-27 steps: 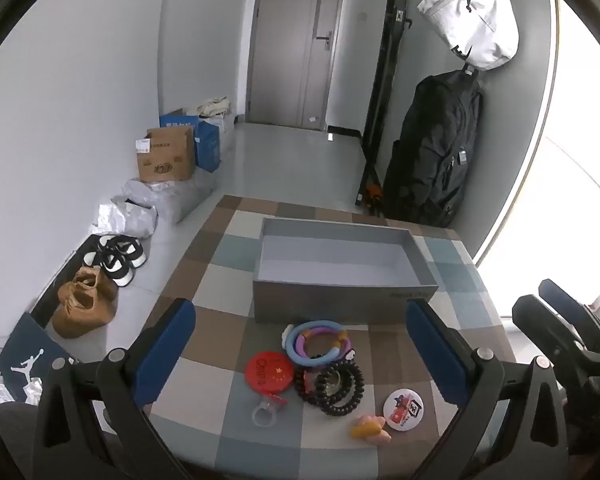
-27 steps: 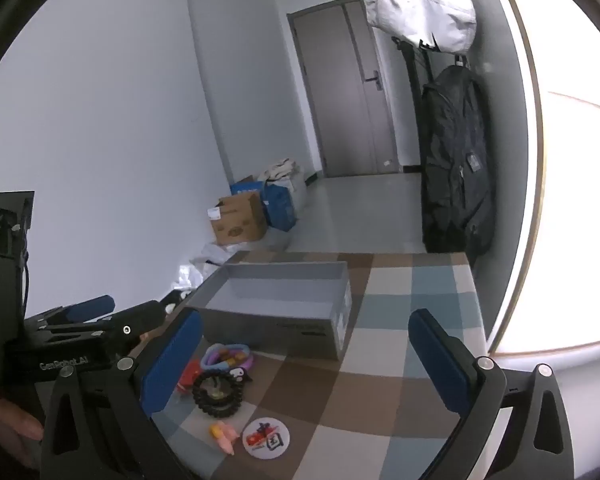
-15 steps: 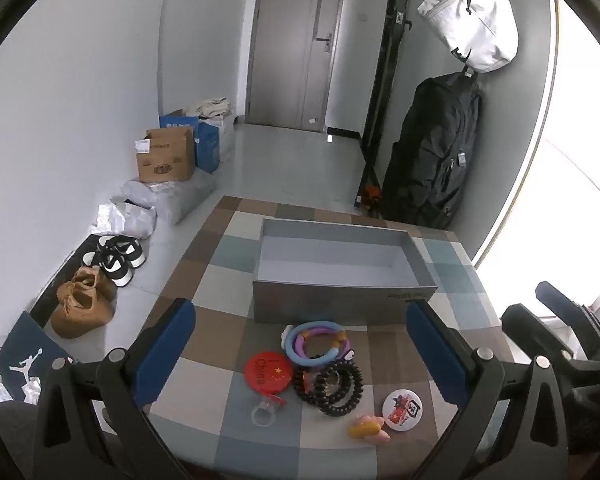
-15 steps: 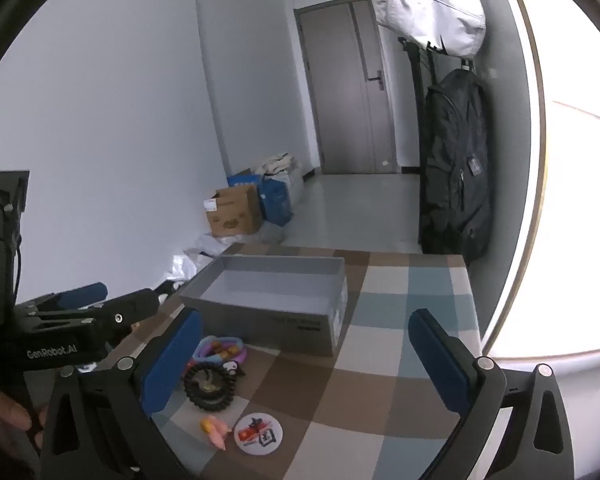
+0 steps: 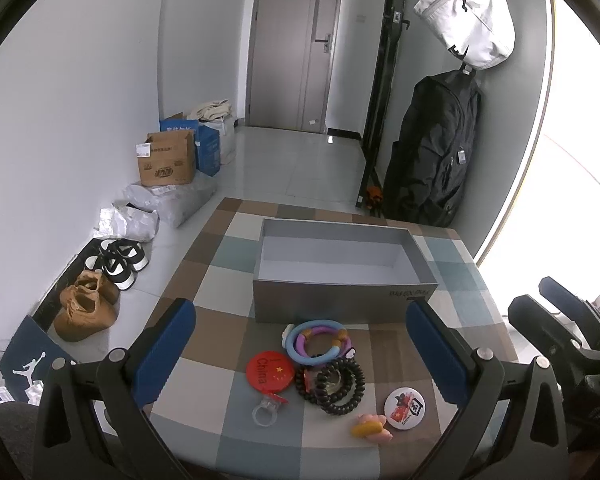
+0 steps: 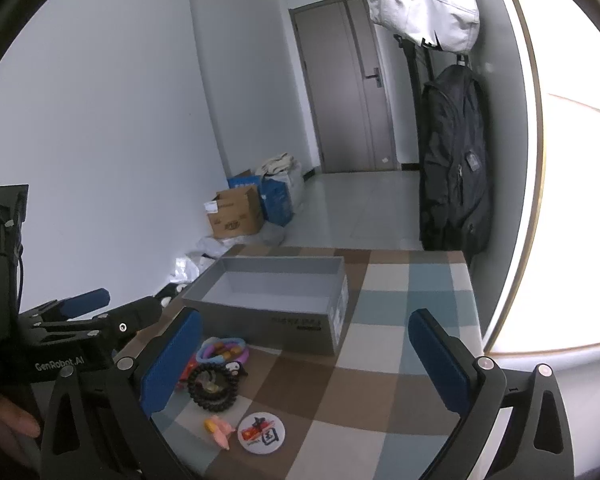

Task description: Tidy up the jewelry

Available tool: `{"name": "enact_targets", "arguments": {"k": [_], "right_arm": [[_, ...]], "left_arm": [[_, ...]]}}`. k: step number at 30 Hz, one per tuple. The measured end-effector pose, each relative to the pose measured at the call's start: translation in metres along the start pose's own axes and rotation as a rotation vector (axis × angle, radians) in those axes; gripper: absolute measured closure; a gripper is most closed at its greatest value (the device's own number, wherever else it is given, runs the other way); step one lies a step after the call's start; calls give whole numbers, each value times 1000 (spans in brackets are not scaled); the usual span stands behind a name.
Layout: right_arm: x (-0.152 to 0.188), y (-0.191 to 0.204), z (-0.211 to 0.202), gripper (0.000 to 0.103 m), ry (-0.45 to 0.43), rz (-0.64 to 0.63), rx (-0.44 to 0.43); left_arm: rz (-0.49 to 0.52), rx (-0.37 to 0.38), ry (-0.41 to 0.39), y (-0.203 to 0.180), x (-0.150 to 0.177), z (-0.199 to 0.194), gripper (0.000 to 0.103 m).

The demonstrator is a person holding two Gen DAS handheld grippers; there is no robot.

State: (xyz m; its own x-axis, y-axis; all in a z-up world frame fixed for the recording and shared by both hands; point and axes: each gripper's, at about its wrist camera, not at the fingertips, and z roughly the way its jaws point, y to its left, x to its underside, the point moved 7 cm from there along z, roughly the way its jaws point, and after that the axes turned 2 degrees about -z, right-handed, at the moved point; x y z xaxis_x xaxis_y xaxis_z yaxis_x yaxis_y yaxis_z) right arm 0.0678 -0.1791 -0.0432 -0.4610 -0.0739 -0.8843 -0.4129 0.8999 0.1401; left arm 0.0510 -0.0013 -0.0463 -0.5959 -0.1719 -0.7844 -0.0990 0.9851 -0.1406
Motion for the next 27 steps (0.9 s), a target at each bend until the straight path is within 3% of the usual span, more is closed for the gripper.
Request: {"name": "enact_targets", "arguments": {"k": [27], "right_arm": [[1, -2, 0, 0, -5, 41, -2]], "left_arm": [[15, -22, 22, -2, 0, 5, 1]]}}
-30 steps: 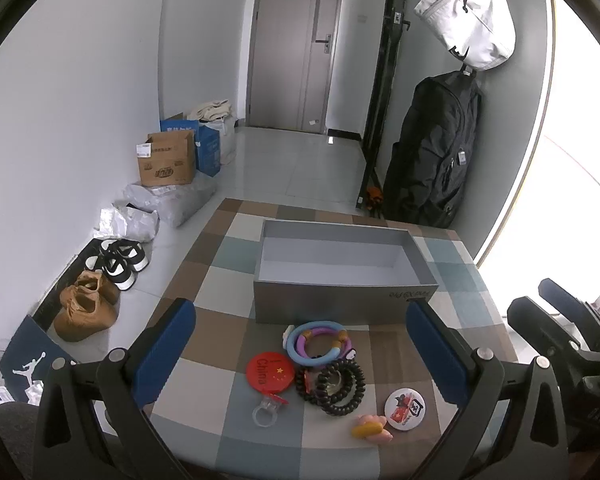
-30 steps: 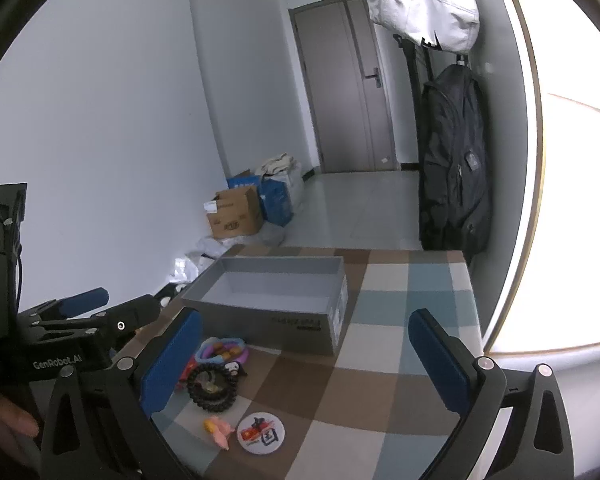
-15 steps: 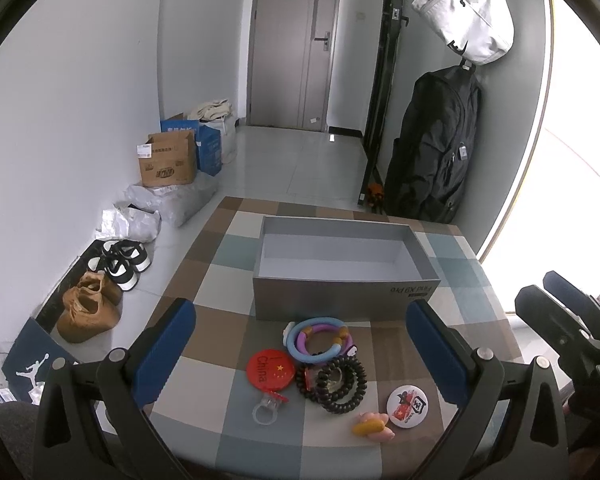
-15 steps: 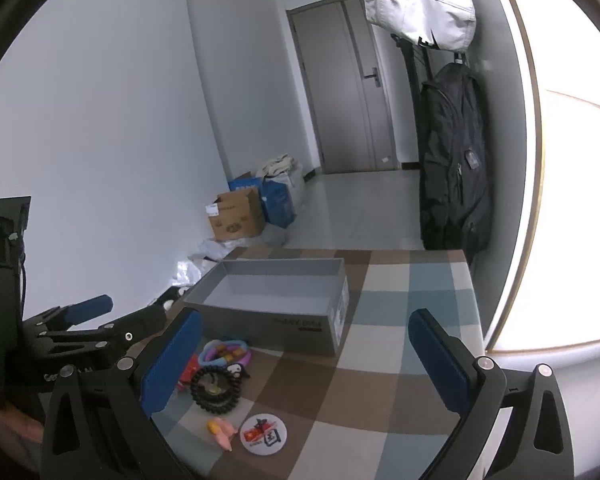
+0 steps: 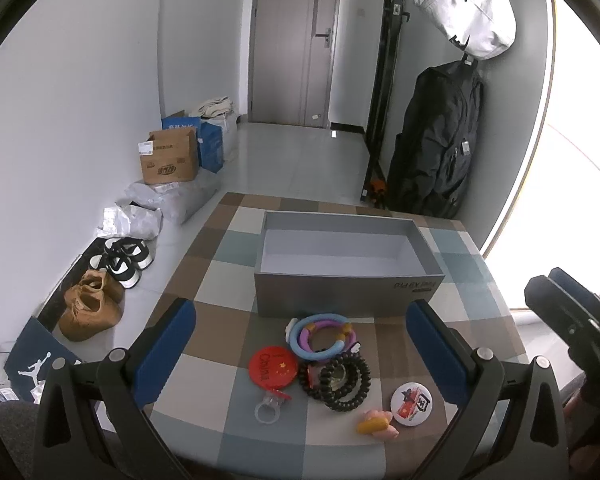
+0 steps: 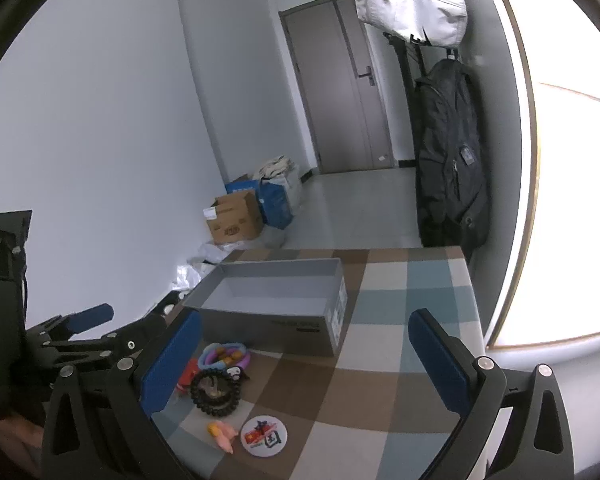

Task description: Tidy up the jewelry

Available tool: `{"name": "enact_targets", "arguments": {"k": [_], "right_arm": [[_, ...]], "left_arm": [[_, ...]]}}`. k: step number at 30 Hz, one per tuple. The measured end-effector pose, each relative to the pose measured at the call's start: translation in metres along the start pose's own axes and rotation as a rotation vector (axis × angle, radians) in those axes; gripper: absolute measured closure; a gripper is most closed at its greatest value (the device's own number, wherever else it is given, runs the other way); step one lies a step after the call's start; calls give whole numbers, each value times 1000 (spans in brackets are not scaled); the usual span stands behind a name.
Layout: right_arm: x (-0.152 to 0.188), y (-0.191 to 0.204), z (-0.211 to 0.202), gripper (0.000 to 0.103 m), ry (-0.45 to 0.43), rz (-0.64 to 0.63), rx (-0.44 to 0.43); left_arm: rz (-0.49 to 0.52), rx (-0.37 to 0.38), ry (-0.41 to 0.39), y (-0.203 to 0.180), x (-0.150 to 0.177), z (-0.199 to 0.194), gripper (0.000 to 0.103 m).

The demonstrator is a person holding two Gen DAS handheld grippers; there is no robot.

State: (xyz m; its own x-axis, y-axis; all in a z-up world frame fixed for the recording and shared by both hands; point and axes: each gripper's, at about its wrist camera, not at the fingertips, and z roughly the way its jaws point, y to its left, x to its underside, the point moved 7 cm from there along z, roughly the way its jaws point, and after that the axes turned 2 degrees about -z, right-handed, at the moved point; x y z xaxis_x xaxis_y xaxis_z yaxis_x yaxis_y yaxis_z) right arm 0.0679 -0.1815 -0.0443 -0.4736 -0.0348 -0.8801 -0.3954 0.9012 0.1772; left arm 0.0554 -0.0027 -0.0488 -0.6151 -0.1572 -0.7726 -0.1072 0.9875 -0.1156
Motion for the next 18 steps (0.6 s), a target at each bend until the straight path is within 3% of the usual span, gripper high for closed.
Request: {"name": "enact_targets", "arguments": {"k": [18], "right_arm": [[-1, -4, 0, 0, -5, 25, -6]], "left_arm": [[-17, 27, 17, -5, 3, 7, 1]]}}
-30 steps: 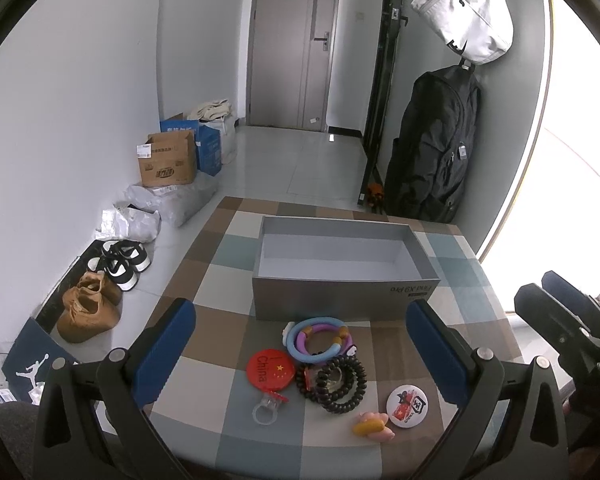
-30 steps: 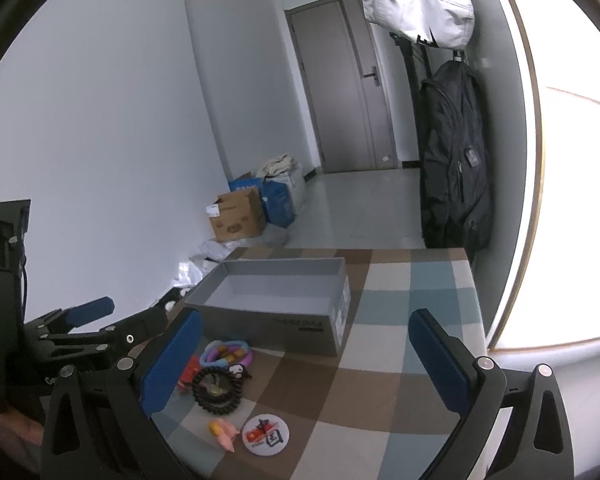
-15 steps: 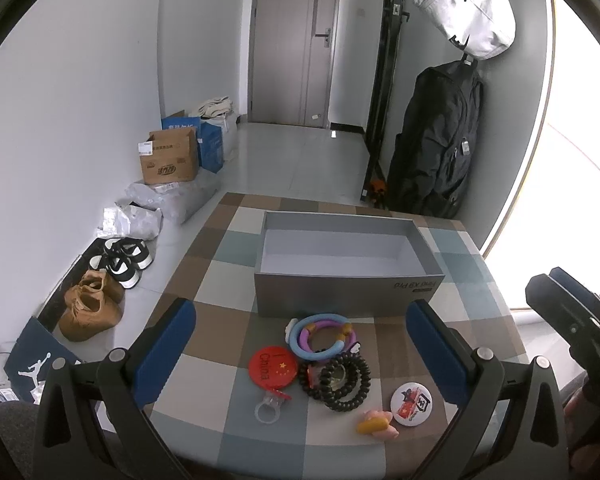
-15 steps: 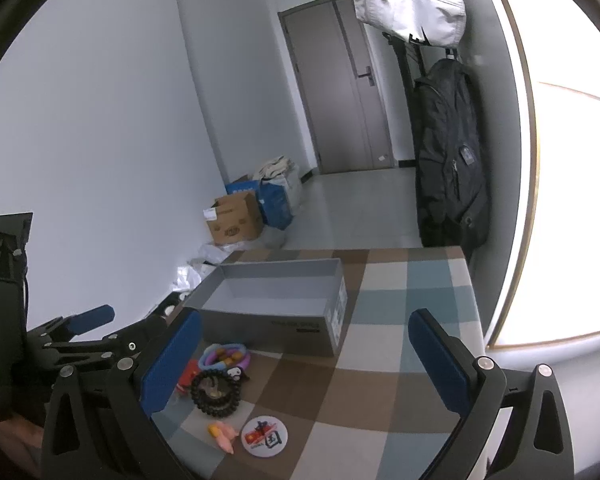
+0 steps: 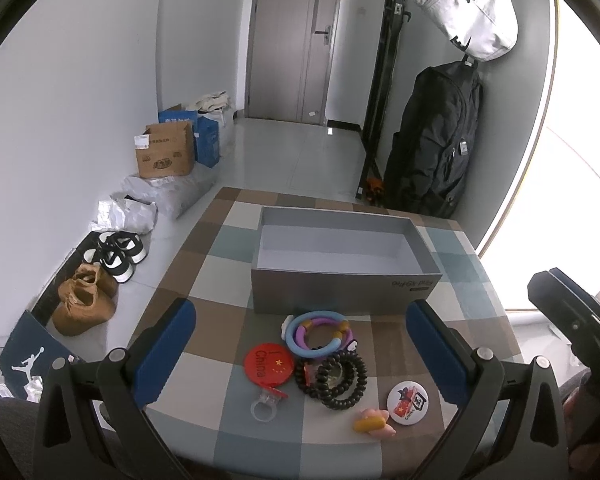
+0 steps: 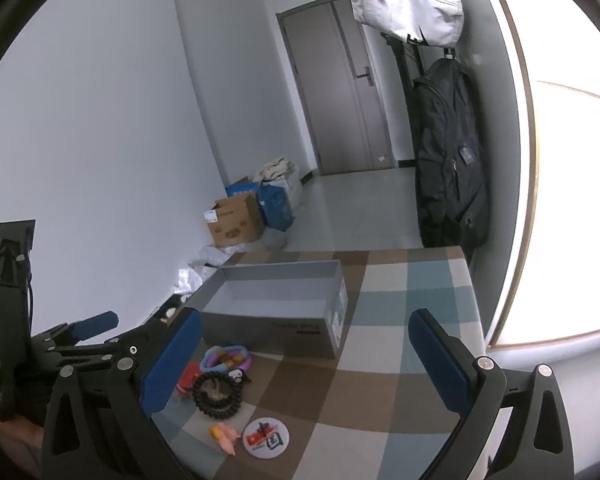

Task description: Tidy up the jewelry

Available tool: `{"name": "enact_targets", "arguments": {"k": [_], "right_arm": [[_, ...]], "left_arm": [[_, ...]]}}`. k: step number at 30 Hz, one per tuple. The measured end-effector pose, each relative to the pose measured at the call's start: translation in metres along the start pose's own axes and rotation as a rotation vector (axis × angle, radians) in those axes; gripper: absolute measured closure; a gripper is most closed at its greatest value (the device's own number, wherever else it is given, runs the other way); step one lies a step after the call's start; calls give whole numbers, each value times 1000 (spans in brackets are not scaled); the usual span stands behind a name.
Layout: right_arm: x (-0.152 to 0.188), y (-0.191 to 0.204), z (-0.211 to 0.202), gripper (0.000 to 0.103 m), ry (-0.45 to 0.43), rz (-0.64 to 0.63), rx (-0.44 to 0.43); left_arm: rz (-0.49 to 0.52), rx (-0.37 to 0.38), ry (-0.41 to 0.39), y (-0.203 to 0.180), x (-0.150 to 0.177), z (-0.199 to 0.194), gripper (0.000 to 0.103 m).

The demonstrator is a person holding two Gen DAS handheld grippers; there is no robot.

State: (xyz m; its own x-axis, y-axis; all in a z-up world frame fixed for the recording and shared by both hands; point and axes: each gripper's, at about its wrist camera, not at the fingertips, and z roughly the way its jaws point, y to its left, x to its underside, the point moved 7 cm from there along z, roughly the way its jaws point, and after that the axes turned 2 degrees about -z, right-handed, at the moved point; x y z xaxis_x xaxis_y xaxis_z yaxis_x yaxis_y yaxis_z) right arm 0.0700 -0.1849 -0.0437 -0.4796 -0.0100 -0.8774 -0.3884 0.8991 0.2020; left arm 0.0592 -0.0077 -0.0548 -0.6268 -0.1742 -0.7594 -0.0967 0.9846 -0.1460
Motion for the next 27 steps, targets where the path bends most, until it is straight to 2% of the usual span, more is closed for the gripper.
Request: {"name": "enact_targets", "arguments": {"k": [9, 12, 14, 21, 24, 27], "right_arm": [[0, -6, 5, 0, 23, 14, 12], [1, -9, 10, 0, 42, 13, 28], [2, -11, 13, 0, 55, 16, 28], [7, -15, 30, 0, 132, 47, 9], [9, -16, 38, 0, 164, 64, -9], [9, -17, 44, 0, 180, 85, -20]], "left_arm": [[-28, 63, 68, 10, 6, 6, 1], [-13, 105, 133, 11, 15, 16, 1], [1, 104, 179, 11, 21, 24, 1], [-15, 161, 321, 13, 28, 48, 1], [-29, 185, 370, 14, 27, 58, 9], [-10, 187, 406, 12, 28, 69, 11]]}}
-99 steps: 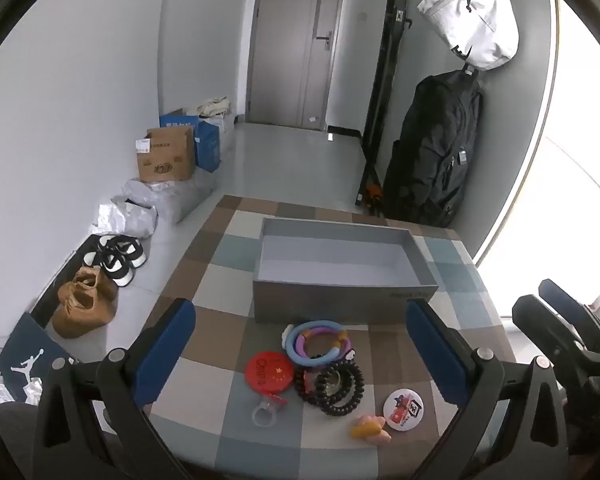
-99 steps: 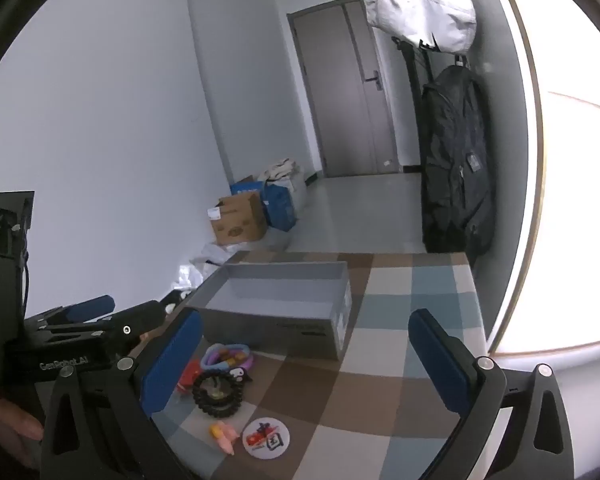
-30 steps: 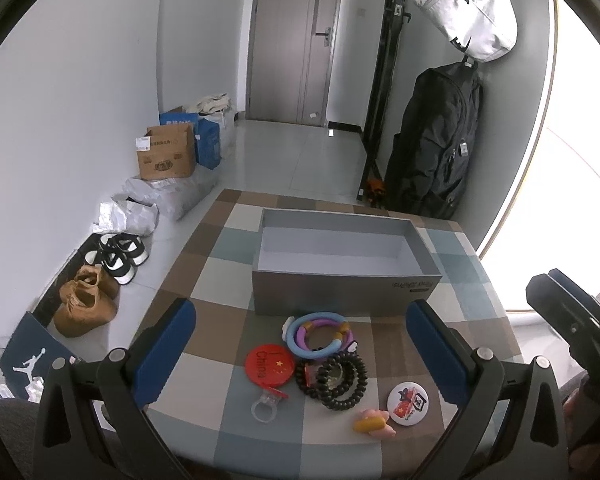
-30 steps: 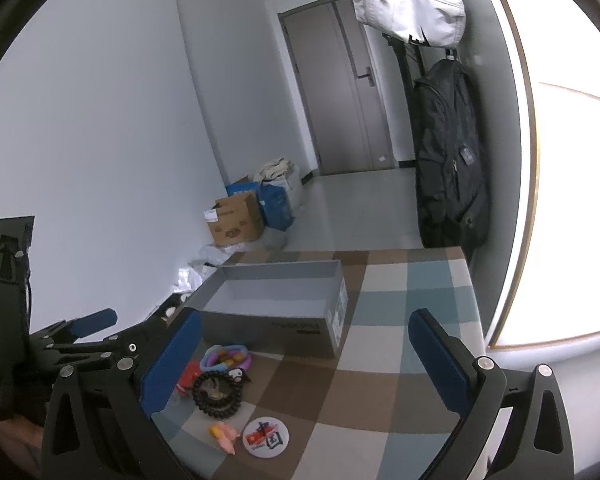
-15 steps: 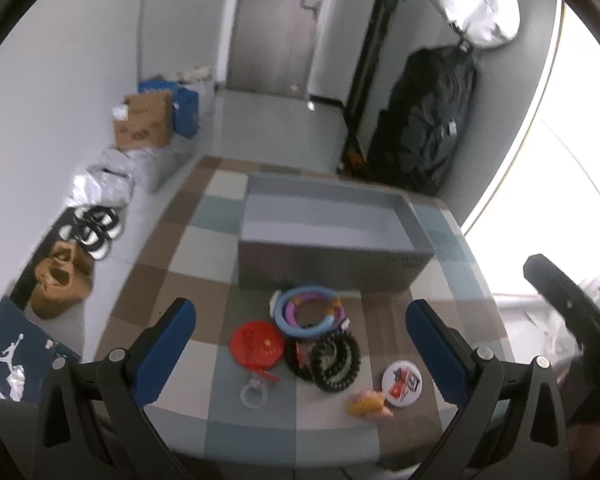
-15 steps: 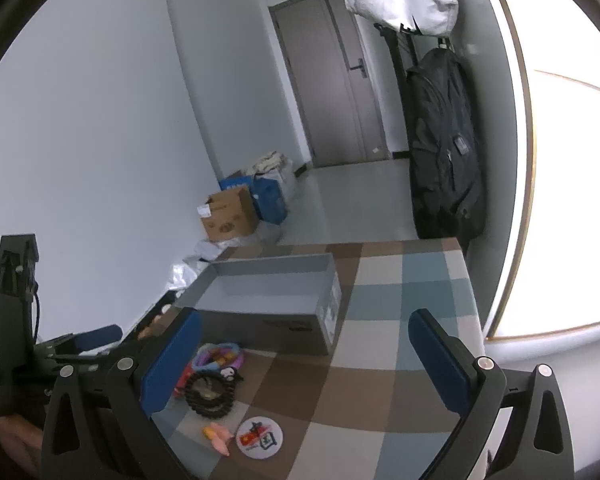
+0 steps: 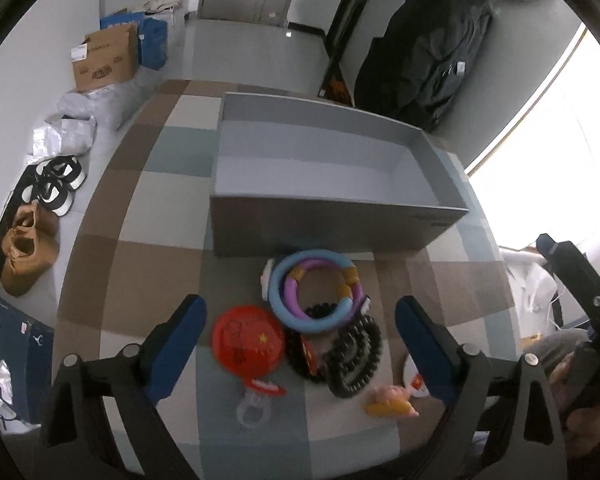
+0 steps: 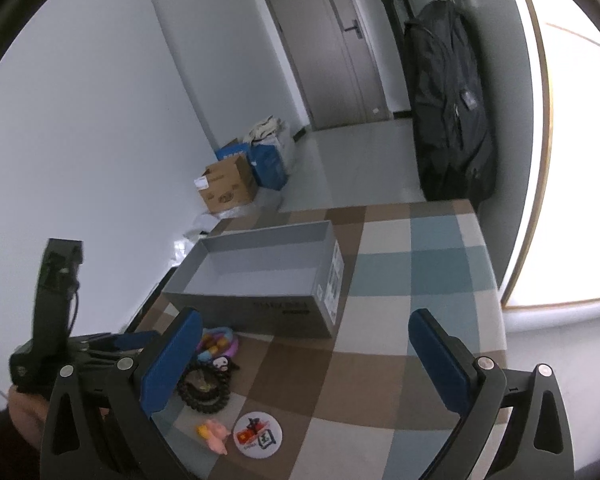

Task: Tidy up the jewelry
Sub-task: 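Lower the left gripper onto the blue-and-purple ring toy and grasp it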

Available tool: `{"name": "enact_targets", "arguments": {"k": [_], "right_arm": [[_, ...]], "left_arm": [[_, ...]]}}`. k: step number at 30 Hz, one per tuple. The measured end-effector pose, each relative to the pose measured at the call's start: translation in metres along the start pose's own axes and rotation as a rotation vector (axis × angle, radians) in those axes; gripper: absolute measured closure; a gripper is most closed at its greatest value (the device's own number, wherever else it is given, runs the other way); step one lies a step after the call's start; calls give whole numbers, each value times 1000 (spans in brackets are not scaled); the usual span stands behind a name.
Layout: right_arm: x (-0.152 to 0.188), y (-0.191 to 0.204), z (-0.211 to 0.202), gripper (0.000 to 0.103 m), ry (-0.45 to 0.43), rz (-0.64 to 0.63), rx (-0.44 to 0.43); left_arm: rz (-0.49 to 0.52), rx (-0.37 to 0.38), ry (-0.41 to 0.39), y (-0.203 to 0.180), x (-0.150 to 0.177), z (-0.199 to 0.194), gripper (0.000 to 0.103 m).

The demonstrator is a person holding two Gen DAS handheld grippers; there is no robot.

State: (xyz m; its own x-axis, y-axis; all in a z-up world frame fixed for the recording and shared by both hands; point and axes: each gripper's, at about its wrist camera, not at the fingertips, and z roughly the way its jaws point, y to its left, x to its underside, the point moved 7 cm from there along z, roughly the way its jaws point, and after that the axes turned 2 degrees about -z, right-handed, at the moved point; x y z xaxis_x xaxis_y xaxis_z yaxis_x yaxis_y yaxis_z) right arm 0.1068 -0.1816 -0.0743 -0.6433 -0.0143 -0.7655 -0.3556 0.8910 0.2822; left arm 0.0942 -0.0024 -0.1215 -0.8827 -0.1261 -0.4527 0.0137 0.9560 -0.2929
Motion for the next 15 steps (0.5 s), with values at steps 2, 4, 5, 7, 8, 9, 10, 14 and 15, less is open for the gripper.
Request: {"name": "enact_targets", "arguments": {"k": [2, 4, 5, 7, 8, 9, 10, 14, 15], "right_arm": [[-1, -1, 4, 0, 9, 12, -11], [-3, -1, 7, 0, 16, 19, -20], [-3, -1, 9, 0, 19, 20, -22], [-4, -1, 11, 0, 22, 22, -28], [-4, 0, 12, 0, 22, 23, -30], [-5, -1, 13, 0, 24, 25, -34], [-5, -1, 13, 0, 26, 26, -36], [-5, 0, 14, 0, 35, 30, -45], [-5, 1, 14, 0, 36, 30, -45]], "left_arm": [[14, 14, 26, -5, -2, 6, 11], [44, -6, 29, -9, -4, 9, 11], [58, -18, 31, -11, -5, 9, 11], [71, -44, 36, -11, -6, 11, 13], [70, -52, 37, -11, -7, 12, 15], [66, -50, 40, -10, -7, 13, 18], [60, -49, 47, -10, -7, 14, 19], [47, -62, 76, -9, -4, 19, 33], [45, -63, 87, -8, -4, 22, 37]]}}
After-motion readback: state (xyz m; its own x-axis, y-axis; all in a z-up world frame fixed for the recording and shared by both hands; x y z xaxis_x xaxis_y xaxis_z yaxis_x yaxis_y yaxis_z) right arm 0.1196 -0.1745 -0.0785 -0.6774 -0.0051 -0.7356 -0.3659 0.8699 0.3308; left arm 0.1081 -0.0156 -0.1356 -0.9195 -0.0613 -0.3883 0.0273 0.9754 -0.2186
